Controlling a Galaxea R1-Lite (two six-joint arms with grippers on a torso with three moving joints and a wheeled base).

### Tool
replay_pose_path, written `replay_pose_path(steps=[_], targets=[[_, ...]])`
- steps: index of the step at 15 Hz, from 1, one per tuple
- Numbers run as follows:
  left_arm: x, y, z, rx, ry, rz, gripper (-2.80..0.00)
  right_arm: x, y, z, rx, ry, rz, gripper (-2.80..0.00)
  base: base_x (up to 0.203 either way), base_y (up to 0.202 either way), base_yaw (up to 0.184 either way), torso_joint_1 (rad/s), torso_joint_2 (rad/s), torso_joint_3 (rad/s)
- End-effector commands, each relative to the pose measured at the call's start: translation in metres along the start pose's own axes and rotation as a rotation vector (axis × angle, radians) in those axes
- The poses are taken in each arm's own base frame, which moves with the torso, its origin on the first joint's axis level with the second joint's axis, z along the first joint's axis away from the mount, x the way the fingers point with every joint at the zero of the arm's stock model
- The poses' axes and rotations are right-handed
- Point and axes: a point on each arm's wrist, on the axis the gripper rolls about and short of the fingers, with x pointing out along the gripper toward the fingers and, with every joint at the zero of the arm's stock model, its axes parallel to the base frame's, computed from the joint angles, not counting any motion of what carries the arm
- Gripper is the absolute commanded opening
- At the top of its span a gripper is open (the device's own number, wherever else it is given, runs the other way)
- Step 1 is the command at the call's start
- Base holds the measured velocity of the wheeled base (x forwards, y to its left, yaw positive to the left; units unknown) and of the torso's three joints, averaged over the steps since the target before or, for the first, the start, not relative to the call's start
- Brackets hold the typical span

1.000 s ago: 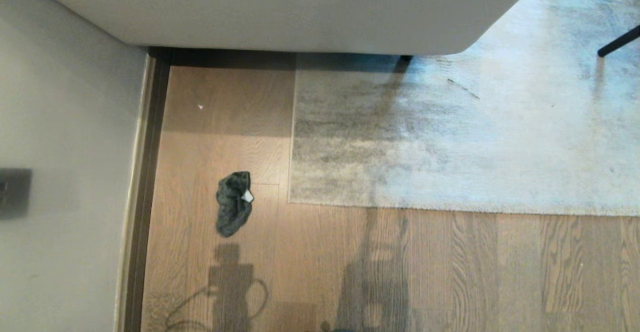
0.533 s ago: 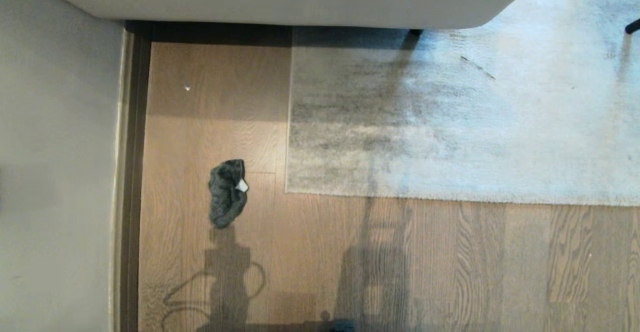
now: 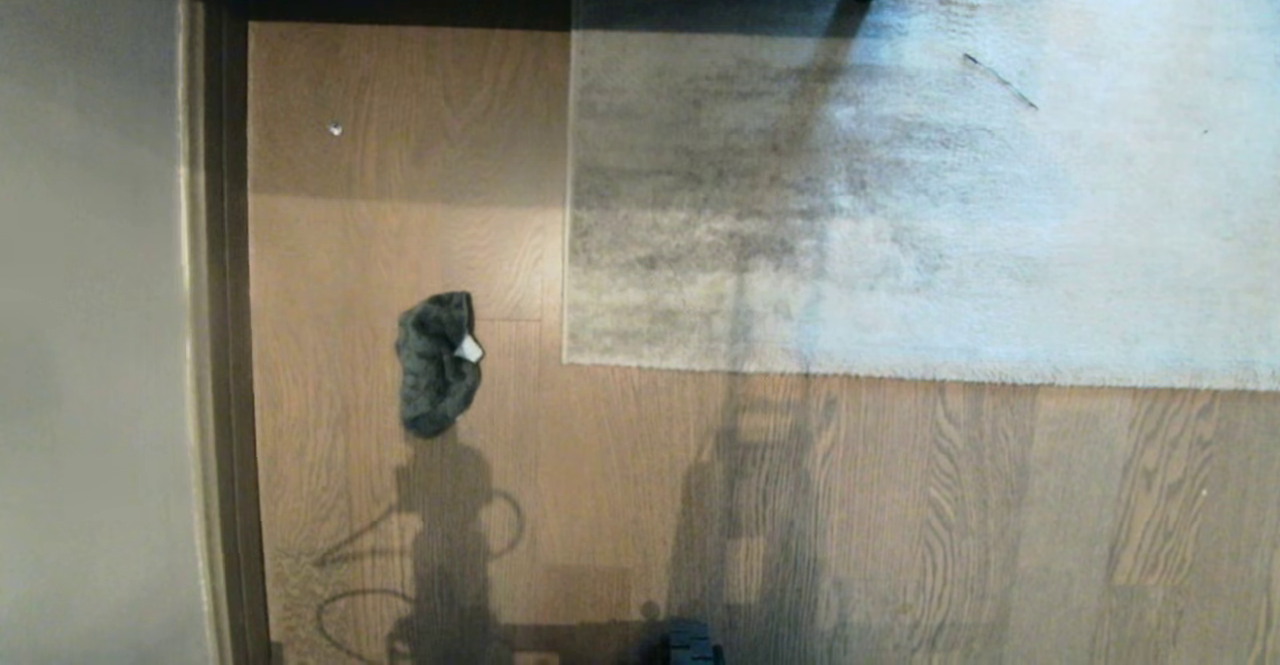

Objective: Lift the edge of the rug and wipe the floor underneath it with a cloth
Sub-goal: Pick up the rag

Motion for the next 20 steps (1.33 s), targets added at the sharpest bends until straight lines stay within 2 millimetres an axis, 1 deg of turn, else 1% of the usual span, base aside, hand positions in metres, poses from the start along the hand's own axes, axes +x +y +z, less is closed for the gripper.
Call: replay_pose_path(steps=[1,10,20], targets=[[0.0,0.0,-0.0001,-0.001,0.0,0.0,-2.8,0.0,0.0,-0.0001,0.0,0.001,0.0,-2.8,0.0,0.0,0.0,0.002,0.0,-0.199],[0.0,0.0,-0.0001,-0.001,0.0,-0.001,-2.8,0.0,0.0,-0.0001,0.0,0.001,0.0,-2.8,0.0,0.0,0.0,0.001,0.0,-0.192],[0.0,0.0,-0.0001,-0.001,0.0,0.001,-2.8,0.0,0.0,-0.0001,0.0,0.001,0.0,-2.8,0.0,0.0,0.0,0.001,0.0,-0.019]])
